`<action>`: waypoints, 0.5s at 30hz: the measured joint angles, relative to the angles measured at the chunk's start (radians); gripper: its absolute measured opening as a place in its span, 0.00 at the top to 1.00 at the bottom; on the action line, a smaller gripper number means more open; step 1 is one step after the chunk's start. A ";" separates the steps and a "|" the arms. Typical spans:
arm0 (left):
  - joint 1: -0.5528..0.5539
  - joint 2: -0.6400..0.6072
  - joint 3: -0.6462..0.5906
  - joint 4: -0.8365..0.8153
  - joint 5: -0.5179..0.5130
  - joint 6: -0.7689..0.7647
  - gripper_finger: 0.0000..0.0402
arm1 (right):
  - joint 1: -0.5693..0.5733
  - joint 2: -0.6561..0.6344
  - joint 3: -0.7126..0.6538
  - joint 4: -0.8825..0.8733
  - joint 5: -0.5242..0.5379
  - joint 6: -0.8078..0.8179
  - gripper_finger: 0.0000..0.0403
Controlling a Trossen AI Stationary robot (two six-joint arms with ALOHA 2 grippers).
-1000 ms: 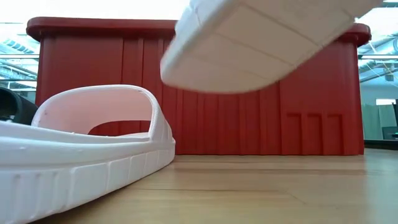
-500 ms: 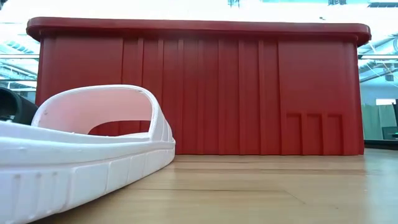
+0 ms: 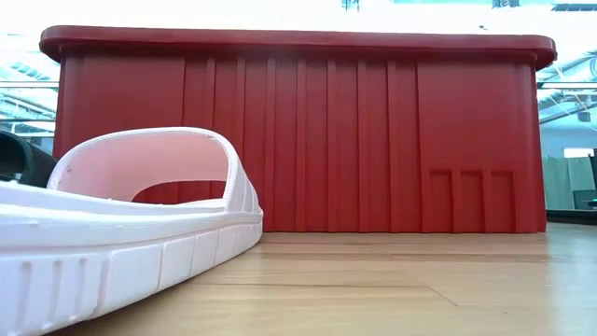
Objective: Pick and place slides into bin
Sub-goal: Put the pink slide into the red bin
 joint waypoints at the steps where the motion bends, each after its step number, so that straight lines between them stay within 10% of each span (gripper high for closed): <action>1: 0.022 -0.009 0.000 -0.010 0.004 0.002 0.38 | -0.040 -0.001 0.000 -0.014 0.001 -0.003 0.99; 15: 0.385 -0.067 0.000 -0.078 0.180 -0.013 0.38 | -0.414 0.135 0.000 -0.112 0.000 -0.052 0.99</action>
